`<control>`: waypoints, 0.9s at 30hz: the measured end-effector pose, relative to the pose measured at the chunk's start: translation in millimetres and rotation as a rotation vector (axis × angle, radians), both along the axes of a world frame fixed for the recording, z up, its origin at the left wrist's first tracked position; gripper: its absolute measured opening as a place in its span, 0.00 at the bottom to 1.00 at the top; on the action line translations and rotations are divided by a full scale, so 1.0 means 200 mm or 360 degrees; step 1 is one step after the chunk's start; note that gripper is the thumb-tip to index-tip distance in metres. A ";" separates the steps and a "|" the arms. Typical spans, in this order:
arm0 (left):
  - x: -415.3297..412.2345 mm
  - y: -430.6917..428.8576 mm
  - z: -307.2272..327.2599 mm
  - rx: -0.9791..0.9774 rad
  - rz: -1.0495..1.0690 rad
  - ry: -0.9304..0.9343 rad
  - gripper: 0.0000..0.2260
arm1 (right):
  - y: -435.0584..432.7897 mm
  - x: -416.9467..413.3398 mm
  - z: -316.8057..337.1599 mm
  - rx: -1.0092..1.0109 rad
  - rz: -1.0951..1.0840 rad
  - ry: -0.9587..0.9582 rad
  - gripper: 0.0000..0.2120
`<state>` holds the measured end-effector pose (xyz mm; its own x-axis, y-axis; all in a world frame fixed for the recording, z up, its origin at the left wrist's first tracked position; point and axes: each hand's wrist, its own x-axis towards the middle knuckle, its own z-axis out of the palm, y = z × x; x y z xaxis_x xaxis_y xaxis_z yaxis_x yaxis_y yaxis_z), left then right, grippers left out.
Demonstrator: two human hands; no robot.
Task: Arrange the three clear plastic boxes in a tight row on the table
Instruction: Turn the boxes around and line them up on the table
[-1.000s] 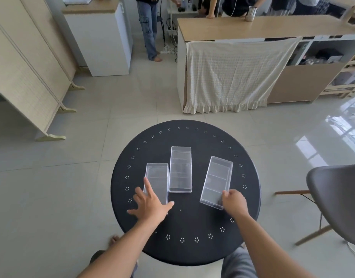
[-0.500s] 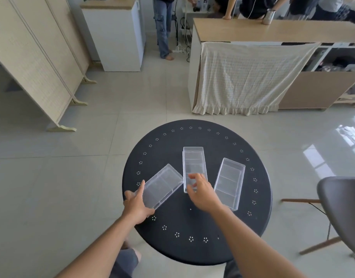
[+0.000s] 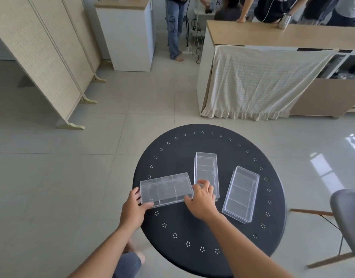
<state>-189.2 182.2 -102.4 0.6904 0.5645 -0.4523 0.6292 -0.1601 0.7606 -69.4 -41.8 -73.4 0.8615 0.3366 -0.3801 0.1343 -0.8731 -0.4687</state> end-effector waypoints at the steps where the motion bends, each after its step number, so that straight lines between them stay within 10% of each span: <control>1: 0.01 0.01 0.02 -0.0001 0.0044 -0.0032 0.35 | 0.00 0.01 0.02 0.0072 -0.0038 0.0000 0.25; 6: 0.09 0.03 0.18 0.0022 0.0068 -0.0198 0.20 | -0.03 0.05 0.12 0.0538 -0.0199 0.0184 0.30; 15: 0.19 0.06 0.19 -0.0299 0.0234 -0.0012 0.38 | -0.02 0.17 0.15 0.0501 -0.0173 0.0293 0.36; 27: 0.22 0.04 0.04 -0.0372 0.0261 0.0194 0.38 | 0.03 0.14 0.08 0.0320 -0.0084 0.0215 0.38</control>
